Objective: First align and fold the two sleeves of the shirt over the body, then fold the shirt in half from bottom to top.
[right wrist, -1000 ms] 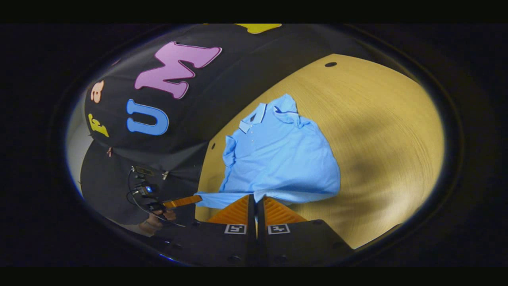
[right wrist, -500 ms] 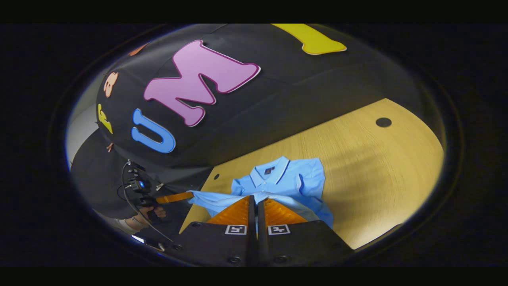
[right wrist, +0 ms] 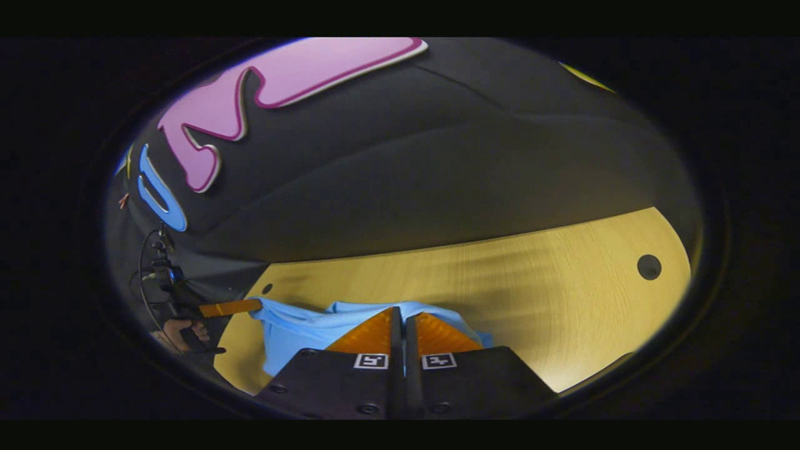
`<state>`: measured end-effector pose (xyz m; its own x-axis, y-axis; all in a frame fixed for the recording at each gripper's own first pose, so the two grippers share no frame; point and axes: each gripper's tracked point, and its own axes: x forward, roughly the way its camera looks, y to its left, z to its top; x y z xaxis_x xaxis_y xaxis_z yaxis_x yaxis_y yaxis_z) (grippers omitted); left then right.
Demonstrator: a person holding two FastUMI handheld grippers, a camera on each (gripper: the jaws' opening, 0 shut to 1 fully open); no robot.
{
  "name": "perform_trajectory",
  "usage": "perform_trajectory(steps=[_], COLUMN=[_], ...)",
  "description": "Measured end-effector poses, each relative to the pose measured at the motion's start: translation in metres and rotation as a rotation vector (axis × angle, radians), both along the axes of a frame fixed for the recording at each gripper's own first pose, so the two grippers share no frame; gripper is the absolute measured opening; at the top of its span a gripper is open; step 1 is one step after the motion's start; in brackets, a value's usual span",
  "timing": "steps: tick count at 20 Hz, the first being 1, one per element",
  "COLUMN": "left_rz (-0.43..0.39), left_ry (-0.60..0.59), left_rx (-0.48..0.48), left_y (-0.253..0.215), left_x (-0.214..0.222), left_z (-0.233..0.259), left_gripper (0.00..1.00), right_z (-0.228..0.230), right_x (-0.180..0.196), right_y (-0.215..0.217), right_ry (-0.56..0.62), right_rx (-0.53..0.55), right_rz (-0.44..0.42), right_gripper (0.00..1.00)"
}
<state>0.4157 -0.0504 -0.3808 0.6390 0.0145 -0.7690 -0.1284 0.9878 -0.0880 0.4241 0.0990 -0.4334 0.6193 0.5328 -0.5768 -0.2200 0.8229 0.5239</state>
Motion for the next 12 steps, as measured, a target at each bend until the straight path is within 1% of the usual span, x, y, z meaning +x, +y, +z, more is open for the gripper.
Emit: perform_trajectory(steps=[2, 3, 4, 5, 7, 9, 10, 12], left_rz=[0.005, 0.015, 0.032, 0.043, 0.040, 0.042, 0.039, 0.022], left_ry=[0.084, 0.101, 0.105, 0.096, 0.054, 0.004, -0.023, -0.105], left_rx=[0.053, 0.081, 0.109, 0.128, 0.143, 0.175, 0.176, 0.175], left_y=[-0.001, -0.001, 0.000, 0.001, -0.002, 0.001, -0.002, -0.013], left_x=[-0.008, -0.009, -0.009, -0.009, -0.004, -0.004, -0.005, -0.010], left_z=[-0.022, -0.024, -0.024, -0.022, -0.011, 0.012, 0.027, 0.064], left_gripper=[0.06, 0.12, 0.18, 0.33, 0.62, 0.92, 0.94, 0.94], right_z=[-0.026, -0.036, -0.043, -0.043, -0.040, -0.031, -0.016, 0.014], right_x=[-0.002, -0.006, -0.008, -0.011, -0.010, -0.005, -0.009, -0.016], right_y=[-0.001, -0.001, -0.003, -0.008, -0.025, -0.040, -0.048, -0.055], right_ry=[0.036, 0.060, 0.071, 0.072, 0.048, 0.000, -0.022, -0.084], right_rx=[-0.047, -0.071, -0.092, -0.101, -0.119, -0.143, -0.148, -0.160], right_rz=[0.008, 0.015, 0.019, 0.024, 0.024, 0.019, 0.019, 0.019], right_gripper=[0.05, 0.05, 0.21, 0.13, 0.41, 0.79, 0.98, 0.97])
